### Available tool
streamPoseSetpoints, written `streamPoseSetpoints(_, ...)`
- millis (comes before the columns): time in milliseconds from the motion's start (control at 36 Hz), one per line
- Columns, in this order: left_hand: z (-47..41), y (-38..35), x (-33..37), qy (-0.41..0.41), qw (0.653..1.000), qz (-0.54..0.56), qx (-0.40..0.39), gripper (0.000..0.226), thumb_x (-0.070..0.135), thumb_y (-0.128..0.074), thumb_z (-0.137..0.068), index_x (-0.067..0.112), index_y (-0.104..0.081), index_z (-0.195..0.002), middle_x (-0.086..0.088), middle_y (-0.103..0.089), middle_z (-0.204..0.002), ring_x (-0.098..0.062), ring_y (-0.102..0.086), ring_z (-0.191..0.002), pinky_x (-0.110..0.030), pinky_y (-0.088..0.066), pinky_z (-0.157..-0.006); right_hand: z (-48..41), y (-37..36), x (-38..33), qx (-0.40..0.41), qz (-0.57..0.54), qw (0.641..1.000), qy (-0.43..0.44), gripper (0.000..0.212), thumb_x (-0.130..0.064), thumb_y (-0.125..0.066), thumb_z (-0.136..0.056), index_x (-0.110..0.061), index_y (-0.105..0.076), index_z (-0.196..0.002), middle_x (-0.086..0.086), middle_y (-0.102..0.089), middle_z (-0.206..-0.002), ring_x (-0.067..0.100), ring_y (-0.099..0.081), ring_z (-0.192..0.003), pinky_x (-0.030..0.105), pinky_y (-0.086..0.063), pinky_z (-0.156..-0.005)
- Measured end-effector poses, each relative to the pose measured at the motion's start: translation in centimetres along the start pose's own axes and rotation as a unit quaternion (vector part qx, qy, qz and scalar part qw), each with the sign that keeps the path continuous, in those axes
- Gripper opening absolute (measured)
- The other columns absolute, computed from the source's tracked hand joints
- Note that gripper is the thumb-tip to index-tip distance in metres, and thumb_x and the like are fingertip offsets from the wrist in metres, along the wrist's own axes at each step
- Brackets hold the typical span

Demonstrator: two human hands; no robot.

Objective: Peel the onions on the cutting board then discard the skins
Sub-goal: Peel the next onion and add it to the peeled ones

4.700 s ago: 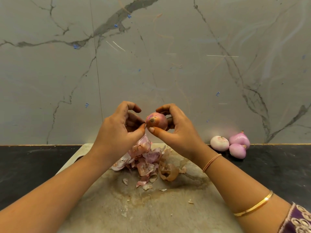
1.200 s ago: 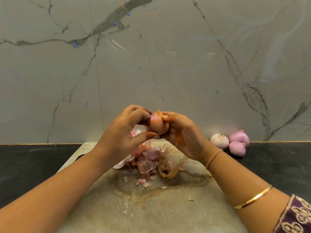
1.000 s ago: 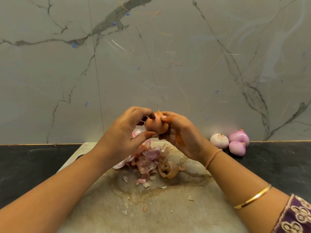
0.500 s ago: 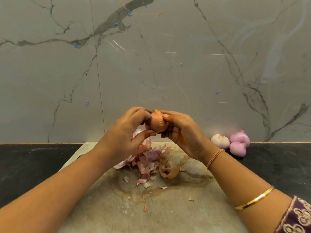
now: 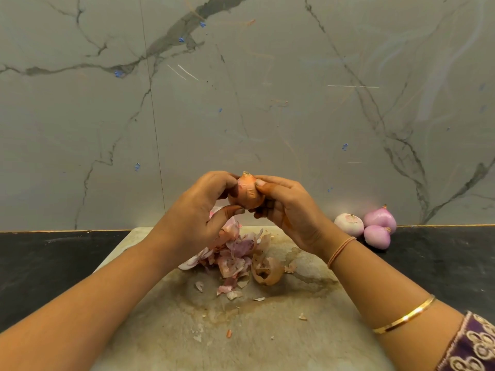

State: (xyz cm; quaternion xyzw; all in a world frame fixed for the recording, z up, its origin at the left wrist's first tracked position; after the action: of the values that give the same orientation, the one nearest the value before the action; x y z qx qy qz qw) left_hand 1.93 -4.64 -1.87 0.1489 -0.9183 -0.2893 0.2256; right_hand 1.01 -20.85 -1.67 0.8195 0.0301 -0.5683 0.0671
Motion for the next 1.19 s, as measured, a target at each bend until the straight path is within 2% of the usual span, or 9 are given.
streamPoseSetpoints(167,0.1,0.0,0.2,0.006,1.000,0.011,-0.013,0.054,0.016,-0.059,-0.087,0.054,-0.035,-0.116,0.015,-0.052,-0.117,-0.006,-0.056,-0.114,-0.016,-0.044,-0.098,0.0,-0.1,0.2,-0.002,0.006,1.000,0.000,0.027,-0.019,-0.043,-0.101,-0.009,-0.062,-0.117,0.025,-0.062,-0.111,0.028,-0.056,-0.089,0.026,-0.050,-0.071)
streamPoseSetpoints(306,0.1,0.0,0.3,0.001,1.000,0.004,0.000,0.039,0.018,-0.053,-0.084,0.048,-0.040,-0.105,0.008,-0.055,-0.113,-0.010,-0.056,-0.108,-0.022,-0.047,-0.098,-0.1,0.0,0.2,0.004,-0.005,1.000,-0.004,0.032,-0.019,-0.043,-0.102,-0.002,-0.060,-0.123,0.029,-0.061,-0.114,0.027,-0.056,-0.088,0.027,-0.051,-0.072)
streamPoseSetpoints(500,0.2,0.1,0.2,0.008,1.000,0.016,-0.007,0.049,0.010,-0.062,-0.088,0.050,-0.042,-0.110,0.019,-0.052,-0.117,0.007,-0.052,-0.112,-0.005,-0.040,-0.092,-0.1,0.0,0.3,-0.007,-0.009,1.000,-0.004,0.029,-0.018,-0.043,-0.101,-0.005,-0.062,-0.118,0.023,-0.063,-0.109,0.028,-0.056,-0.089,0.026,-0.051,-0.072)
streamPoseSetpoints(611,0.1,0.2,0.5,0.003,1.000,-0.020,-0.001,0.032,0.015,-0.054,-0.086,0.041,-0.047,-0.102,0.014,-0.053,-0.112,-0.002,-0.054,-0.106,-0.014,-0.045,-0.094,0.0,-0.2,0.2,-0.027,-0.032,0.999,-0.012,0.024,-0.020,-0.048,-0.100,-0.007,-0.059,-0.117,0.020,-0.061,-0.107,0.025,-0.056,-0.086,0.027,-0.051,-0.072)
streamPoseSetpoints(750,0.0,0.4,0.5,0.016,0.996,-0.073,0.039,0.021,0.009,-0.062,-0.088,0.019,-0.057,-0.106,0.009,-0.053,-0.110,-0.014,-0.056,-0.102,-0.030,-0.051,-0.090,-0.2,-0.3,0.2,-0.040,-0.050,0.998,-0.023,0.041,-0.029,-0.060,-0.073,-0.020,-0.048,-0.112,0.015,-0.058,-0.110,0.022,-0.059,-0.086,0.028,-0.052,-0.073)
streamPoseSetpoints(833,-0.2,1.0,0.2,0.052,0.992,-0.076,0.082,0.019,0.012,-0.066,-0.087,0.015,-0.061,-0.105,0.009,-0.056,-0.102,-0.009,-0.059,-0.093,-0.018,-0.050,-0.085,-0.3,-0.1,0.4,-0.023,-0.044,0.999,-0.012,0.045,-0.023,-0.066,-0.073,-0.022,-0.046,-0.114,0.009,-0.056,-0.112,0.023,-0.060,-0.095,0.029,-0.054,-0.079)
streamPoseSetpoints(917,-0.2,1.3,0.4,0.087,0.991,-0.045,0.094,0.017,0.014,-0.068,-0.086,0.015,-0.068,-0.103,0.011,-0.064,-0.094,0.000,-0.062,-0.087,-0.007,-0.047,-0.080,-0.2,-0.2,0.5,-0.008,0.001,1.000,0.007,0.052,-0.014,-0.070,-0.085,-0.026,-0.041,-0.127,0.009,-0.052,-0.121,0.023,-0.059,-0.107,0.031,-0.055,-0.088)
streamPoseSetpoints(1056,0.1,1.0,1.0,0.146,0.982,0.050,0.108,0.015,0.019,-0.071,-0.082,0.026,-0.071,-0.095,0.015,-0.069,-0.088,0.003,-0.066,-0.082,-0.010,-0.051,-0.071,0.2,-0.5,-0.2,0.007,0.122,0.989,0.087,0.044,-0.014,-0.069,-0.088,-0.026,-0.044,-0.122,-0.002,-0.053,-0.117,0.014,-0.060,-0.104,0.019,-0.054,-0.086)
streamPoseSetpoints(1194,0.1,1.0,1.2,0.170,0.973,0.075,0.134,0.012,0.018,-0.073,-0.080,0.028,-0.073,-0.087,0.018,-0.070,-0.080,0.004,-0.067,-0.075,-0.011,-0.052,-0.068,0.1,-0.6,-0.5,0.053,0.283,0.940,0.184,0.045,-0.023,-0.074,-0.084,-0.021,-0.048,-0.120,-0.001,-0.051,-0.118,0.008,-0.054,-0.101,0.009,-0.048,-0.082)
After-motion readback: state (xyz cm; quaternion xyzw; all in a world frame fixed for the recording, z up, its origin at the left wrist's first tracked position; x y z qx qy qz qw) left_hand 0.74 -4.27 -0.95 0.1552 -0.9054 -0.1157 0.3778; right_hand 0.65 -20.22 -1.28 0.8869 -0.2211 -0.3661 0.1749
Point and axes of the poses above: each hand's wrist, its own z-axis away from the middle knuckle, its own y-axis out of the back of the hand, x = y × z, the point moved 3 cm from there along -z, towards the middle knuckle
